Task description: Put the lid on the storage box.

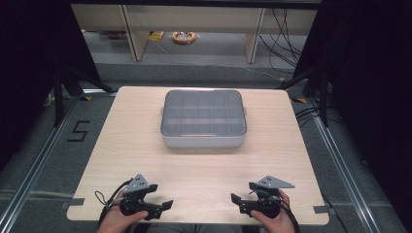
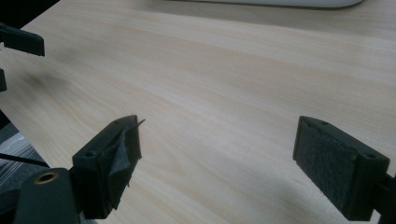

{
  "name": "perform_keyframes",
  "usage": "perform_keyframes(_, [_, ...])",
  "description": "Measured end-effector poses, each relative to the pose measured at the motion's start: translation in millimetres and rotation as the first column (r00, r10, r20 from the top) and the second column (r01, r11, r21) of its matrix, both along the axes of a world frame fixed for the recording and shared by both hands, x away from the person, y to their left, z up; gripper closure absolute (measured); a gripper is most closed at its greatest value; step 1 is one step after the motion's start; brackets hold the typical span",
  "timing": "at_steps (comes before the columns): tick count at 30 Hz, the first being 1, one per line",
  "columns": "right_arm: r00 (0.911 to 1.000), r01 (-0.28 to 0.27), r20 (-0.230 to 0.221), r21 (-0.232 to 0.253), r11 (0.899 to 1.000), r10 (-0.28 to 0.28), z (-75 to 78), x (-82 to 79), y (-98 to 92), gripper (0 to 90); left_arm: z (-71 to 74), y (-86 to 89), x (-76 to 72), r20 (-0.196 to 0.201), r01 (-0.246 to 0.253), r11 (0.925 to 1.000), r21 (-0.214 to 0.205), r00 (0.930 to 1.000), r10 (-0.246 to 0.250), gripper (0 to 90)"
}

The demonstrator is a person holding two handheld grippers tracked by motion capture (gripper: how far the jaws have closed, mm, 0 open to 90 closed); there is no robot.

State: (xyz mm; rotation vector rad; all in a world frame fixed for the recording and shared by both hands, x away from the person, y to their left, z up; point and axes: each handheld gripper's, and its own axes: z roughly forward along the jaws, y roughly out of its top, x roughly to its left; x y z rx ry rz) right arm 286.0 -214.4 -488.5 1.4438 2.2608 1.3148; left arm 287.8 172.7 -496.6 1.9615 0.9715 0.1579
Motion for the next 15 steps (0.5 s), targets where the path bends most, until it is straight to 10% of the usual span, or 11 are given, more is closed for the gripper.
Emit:
perform_keyframes(5, [0.9984,-0.04,0.04,-0.033,0.999,0.041,-5.6,-2.0,-1.9,16.2,-1.0,-0.7,-2.6,-0.011,0.001,1.0,0.009,0.9999,-0.001,14.9])
perform_keyframes(15, [0.9993,-0.034,-0.016,-0.02,0.999,0.034,-7.5,-9.0,1.5,16.2,-2.5,0.6,-0.3,-0.02,0.016,0.9997,0.021,0.9997,-0.016,14.9])
